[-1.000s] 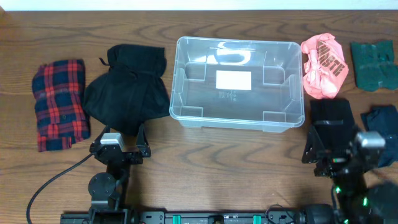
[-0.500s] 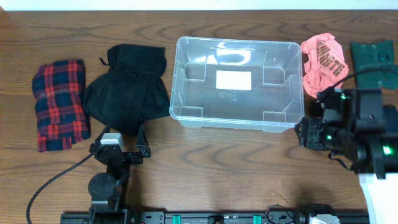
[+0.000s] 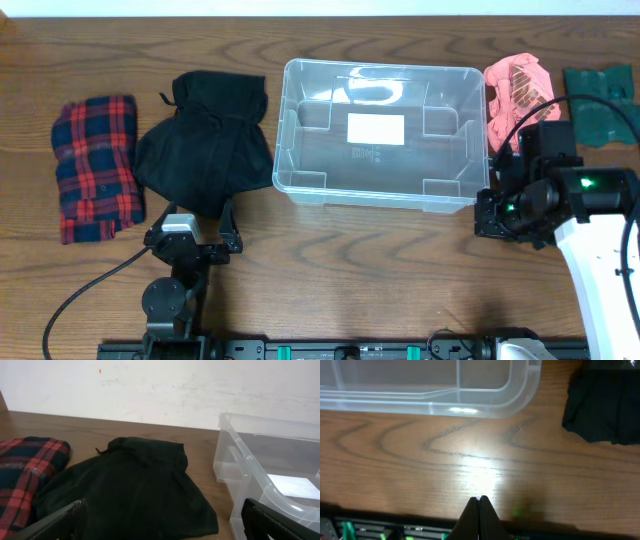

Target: Pack container

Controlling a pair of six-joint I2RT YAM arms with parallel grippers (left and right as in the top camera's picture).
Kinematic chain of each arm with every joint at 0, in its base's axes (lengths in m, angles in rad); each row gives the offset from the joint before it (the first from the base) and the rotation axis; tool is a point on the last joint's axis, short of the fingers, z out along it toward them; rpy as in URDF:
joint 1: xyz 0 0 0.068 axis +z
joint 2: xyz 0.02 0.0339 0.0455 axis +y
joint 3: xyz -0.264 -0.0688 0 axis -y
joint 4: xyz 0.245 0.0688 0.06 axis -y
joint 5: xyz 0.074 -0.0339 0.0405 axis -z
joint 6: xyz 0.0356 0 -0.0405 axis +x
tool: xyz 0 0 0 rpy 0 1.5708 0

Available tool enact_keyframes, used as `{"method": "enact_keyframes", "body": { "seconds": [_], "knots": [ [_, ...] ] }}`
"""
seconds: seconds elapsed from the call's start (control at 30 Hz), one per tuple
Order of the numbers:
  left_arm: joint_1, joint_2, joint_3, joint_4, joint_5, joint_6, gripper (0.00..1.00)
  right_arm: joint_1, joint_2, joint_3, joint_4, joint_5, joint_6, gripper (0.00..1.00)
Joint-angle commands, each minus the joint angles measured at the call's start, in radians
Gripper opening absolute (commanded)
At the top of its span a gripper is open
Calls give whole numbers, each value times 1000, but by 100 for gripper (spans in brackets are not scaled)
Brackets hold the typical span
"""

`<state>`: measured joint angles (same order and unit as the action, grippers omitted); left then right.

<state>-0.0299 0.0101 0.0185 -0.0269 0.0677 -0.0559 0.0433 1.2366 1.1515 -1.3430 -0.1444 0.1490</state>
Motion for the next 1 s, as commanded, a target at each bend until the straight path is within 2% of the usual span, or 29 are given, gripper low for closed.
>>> {"method": "enact_keyframes", "body": {
  "seconds": [0.0, 0.47, 0.97],
  "knots": [
    [-4, -6, -14, -37, 7, 2, 98, -5, 6, -45, 31, 18, 4, 1],
    [-4, -6, -14, -37, 7, 2, 98, -5, 8, -152, 272, 107, 49, 1],
    [-4, -6, -14, -37, 7, 2, 98, -5, 24, -167, 282, 110, 95, 1]
  ]
}}
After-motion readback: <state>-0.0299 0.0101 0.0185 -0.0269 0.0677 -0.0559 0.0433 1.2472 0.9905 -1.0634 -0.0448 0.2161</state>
